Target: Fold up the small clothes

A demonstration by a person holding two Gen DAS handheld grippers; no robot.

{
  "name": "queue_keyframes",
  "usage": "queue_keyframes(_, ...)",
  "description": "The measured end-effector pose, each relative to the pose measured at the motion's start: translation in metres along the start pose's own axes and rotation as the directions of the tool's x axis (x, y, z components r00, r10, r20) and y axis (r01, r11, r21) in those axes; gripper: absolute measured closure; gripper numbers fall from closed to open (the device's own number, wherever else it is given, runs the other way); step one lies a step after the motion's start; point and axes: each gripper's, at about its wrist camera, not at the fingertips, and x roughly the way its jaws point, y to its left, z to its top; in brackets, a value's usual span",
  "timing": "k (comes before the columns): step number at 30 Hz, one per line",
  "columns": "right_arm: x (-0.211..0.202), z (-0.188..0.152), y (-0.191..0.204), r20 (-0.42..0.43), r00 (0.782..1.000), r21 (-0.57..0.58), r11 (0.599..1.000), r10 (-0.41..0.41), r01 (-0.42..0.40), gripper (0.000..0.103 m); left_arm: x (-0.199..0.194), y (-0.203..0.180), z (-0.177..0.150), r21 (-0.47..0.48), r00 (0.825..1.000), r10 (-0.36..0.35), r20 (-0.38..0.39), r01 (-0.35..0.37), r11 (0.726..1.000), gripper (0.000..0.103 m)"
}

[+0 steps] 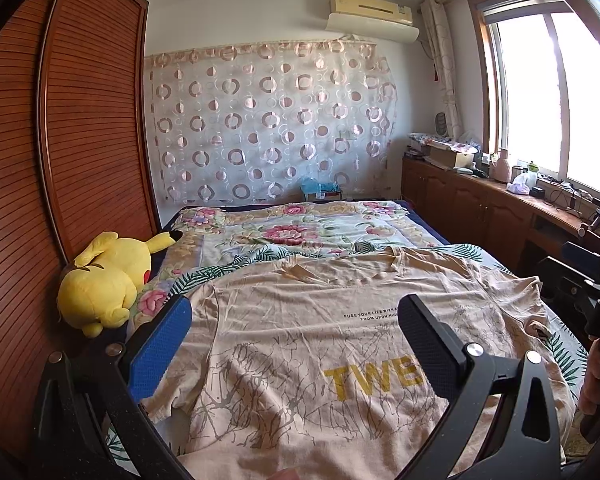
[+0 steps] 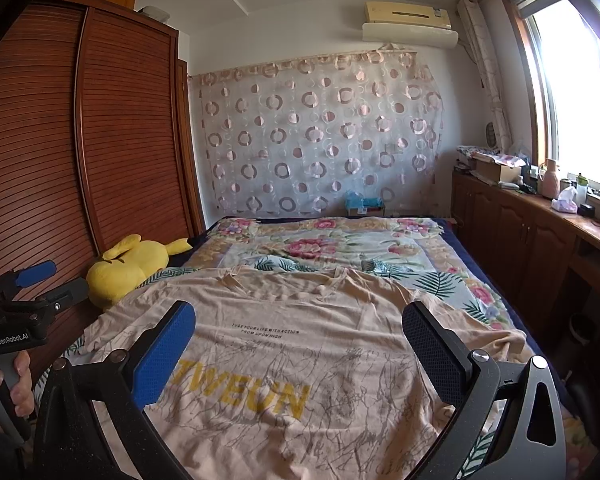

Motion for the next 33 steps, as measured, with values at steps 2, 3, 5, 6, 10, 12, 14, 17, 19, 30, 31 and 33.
queue_keyframes(2,-0.0003,-0.0001,-0.0001,0.0,1.0,0.0,1.0,-0.001,0.001,0.0,0.0001,-0.0002,0.0,0.001,1.0,0.0,0.0,0.0,1.0,0.0)
queue_keyframes(3,-0.0002,-0.0001,0.0001,0.0,1.0,0.0,1.0,-0.001,0.001,0.0,0.0,-0.0002,0.0,0.001,1.0,0.0,0.0,0.0,1.0,0.0)
queue_keyframes(5,-0.0002,-0.0003,0.0004,0.001,1.0,0.0,1.0,0.0,0.0,0.0,0.0001,-0.0003,0.0,0.002,1.0,0.0,-0.001,0.0,1.0,0.0)
queue_keyframes(6,-0.0001,-0.0004,0.0002,0.002,1.0,0.0,1.0,0.001,-0.001,0.0,0.0001,-0.0002,-0.0001,0.002,1.0,0.0,-0.001,0.0,1.0,0.0)
queue_keyframes(10,-0.0004,-0.0003,0.0001,0.001,1.0,-0.001,1.0,0.002,-0.002,0.0,0.0001,-0.0003,0.0,0.002,1.0,0.0,-0.001,0.0,1.0,0.0)
queue_keyframes(12,-0.0007,-0.0005,0.0001,0.001,1.0,-0.001,1.0,0.003,-0.003,0.0,0.0,-0.0003,0.0,0.002,1.0,-0.001,-0.001,0.001,1.0,0.0)
queue_keyframes(14,-0.0007,-0.0004,0.0001,0.001,1.0,0.0,1.0,0.003,-0.003,0.0,0.0,-0.0003,0.0,0.002,1.0,0.0,-0.001,0.0,1.0,0.0)
queue_keyframes(17,-0.0005,-0.0003,0.0001,0.002,1.0,0.0,1.0,0.002,-0.002,0.0,0.0002,-0.0004,0.0,0.003,1.0,0.001,-0.001,-0.001,1.0,0.0)
queue_keyframes(19,-0.0003,-0.0002,0.0003,0.002,1.0,0.001,1.0,0.0,0.0,0.0,0.0003,-0.0003,-0.0002,0.002,1.0,0.0,-0.002,0.0,1.0,0.0)
queue_keyframes(30,-0.0006,-0.0001,0.0006,0.003,1.0,0.0,1.0,-0.001,0.001,0.0,-0.0003,0.0051,0.0019,0.003,1.0,0.0,-0.001,0.0,1.0,0.0)
queue_keyframes(31,-0.0005,-0.0001,0.0006,0.002,1.0,0.0,1.0,0.0,0.0,0.0,-0.0003,0.0059,0.002,0.003,1.0,0.001,0.0,-0.001,1.0,0.0)
queue_keyframes(33,-0.0005,0.0,0.0006,0.002,1.0,0.001,1.0,0.001,-0.001,0.0,-0.0016,0.0081,0.001,0.002,1.0,0.0,-0.001,0.0,1.0,0.0)
